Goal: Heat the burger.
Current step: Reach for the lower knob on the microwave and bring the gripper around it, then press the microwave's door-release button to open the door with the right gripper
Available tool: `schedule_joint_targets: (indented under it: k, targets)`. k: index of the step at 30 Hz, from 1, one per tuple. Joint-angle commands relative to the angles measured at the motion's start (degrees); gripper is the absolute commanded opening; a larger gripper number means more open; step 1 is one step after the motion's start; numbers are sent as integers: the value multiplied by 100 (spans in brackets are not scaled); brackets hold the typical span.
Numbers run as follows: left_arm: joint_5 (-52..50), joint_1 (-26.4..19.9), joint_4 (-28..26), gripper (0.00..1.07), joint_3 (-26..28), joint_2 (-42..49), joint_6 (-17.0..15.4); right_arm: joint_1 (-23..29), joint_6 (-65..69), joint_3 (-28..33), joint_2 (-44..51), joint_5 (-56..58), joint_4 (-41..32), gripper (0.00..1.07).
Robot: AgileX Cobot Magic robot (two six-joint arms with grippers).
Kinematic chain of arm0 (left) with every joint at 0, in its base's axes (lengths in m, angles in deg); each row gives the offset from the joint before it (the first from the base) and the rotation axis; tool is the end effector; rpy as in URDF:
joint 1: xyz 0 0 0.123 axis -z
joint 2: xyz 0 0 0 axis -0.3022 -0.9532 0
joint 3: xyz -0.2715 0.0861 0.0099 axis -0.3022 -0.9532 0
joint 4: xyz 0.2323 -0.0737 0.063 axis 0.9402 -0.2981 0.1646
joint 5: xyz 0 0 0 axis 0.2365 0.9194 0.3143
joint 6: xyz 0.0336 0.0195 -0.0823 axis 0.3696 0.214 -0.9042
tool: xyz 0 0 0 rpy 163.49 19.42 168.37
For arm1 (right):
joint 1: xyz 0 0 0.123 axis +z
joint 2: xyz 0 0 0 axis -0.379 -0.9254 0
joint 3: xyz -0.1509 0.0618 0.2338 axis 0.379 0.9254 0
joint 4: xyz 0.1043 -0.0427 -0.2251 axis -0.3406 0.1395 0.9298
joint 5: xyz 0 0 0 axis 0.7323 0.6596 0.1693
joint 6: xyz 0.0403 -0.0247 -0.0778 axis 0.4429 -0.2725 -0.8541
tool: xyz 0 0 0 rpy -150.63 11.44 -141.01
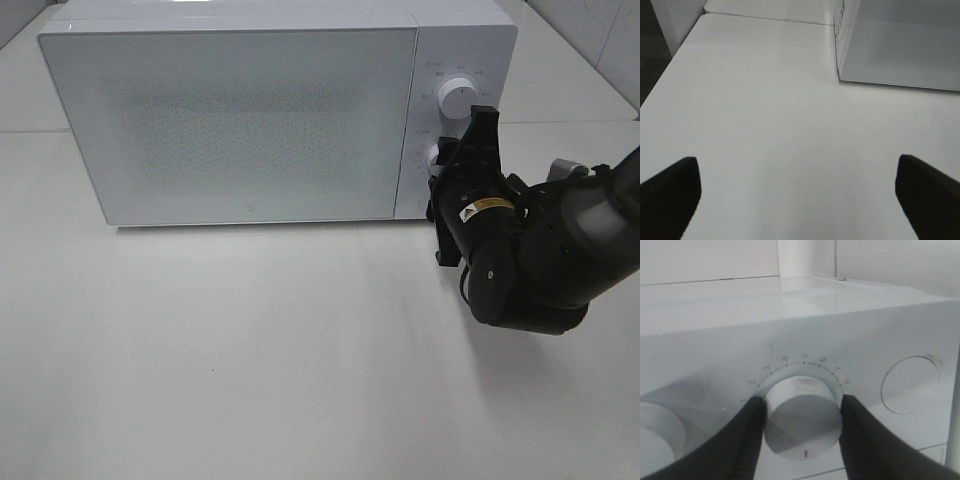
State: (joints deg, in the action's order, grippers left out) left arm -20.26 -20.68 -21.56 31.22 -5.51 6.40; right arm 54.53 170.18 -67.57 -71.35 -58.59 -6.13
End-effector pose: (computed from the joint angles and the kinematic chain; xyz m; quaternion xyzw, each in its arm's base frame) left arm -0.0089 -0.0047 0.2817 -0.0371 0.8507 -0.0215 0.5239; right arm 0.3163 0.1442 0.1110 0.5352 0.5136 0.4921 0.4557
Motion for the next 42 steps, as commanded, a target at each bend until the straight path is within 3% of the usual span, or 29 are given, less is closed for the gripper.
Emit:
schedule_joint_targets:
  k: [1,20,22,25,27,37,42]
  targets:
    - [-74,-17,-34,98,-17,86,6,-11,498,-172,0,-1289,825,6]
    - [-74,-17,-34,98,-17,86,6,-11,464,-172,0,-1301,819,15]
    - [-74,-17,-34,98,-17,86,6,-11,464,-172,0,-1301,819,24]
    - [-74,-17,-34,98,-17,86,6,-11,464,-172,0,-1301,819,27]
    - [-74,-17,-34,98,-17,86,6,-11,464,-172,0,-1301,819,42]
    - [-74,-17,-34,98,-17,86,6,-11,367,-172,0,-1272,773,60]
    - [-74,-17,-34,98,-17,86,6,-11,275,-166,17,-1283,779,64]
